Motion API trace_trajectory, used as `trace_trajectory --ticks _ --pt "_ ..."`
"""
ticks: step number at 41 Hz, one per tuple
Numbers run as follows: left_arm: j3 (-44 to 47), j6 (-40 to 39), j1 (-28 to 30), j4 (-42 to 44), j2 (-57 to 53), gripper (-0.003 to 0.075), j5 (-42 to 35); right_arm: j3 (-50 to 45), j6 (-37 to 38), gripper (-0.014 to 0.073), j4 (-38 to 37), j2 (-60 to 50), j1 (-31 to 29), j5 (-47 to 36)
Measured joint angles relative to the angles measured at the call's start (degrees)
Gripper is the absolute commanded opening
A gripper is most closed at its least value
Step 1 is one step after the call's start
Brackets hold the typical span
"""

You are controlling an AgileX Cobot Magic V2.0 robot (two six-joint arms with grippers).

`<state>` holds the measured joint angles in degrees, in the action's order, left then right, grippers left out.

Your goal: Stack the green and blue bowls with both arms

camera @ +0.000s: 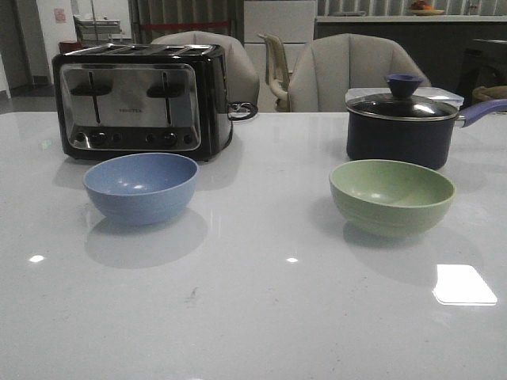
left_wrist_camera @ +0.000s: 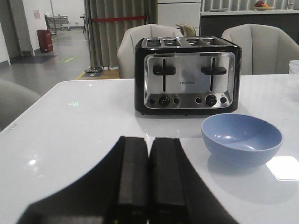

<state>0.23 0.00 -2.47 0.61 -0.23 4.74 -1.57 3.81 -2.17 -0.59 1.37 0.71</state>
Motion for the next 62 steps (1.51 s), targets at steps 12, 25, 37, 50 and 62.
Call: trace_trajectory --ticks 12,25,37,50,62 --pt "0.0 0.0 0.0 0.0 0.0 0.0100 -0.5 0.0 0.0 0.0034 0.0 0.0 0.0 -0.7" --pt "-10.3 0.0 0.0 -0.6 0.0 0.0101 0.9 12.2 0.0 0.0034 0.0 0.0 0.0 5.4" --pt "-34.6 0.0 0.0 -0.9 9.8 0.0101 17.1 34.8 0.1 0.0034 0.0 10.5 0.0 19.9" --pt "-42.6 0.0 0.0 -2.7 23.2 0.0101 28.1 43.1 0.1 0.0034 0.0 27.2 0.0 33.7" --pt "-39.0 0.0 0.0 -2.7 29.5 0.0100 28.6 43.1 0.1 0.0034 0.0 42.3 0.0 40.2"
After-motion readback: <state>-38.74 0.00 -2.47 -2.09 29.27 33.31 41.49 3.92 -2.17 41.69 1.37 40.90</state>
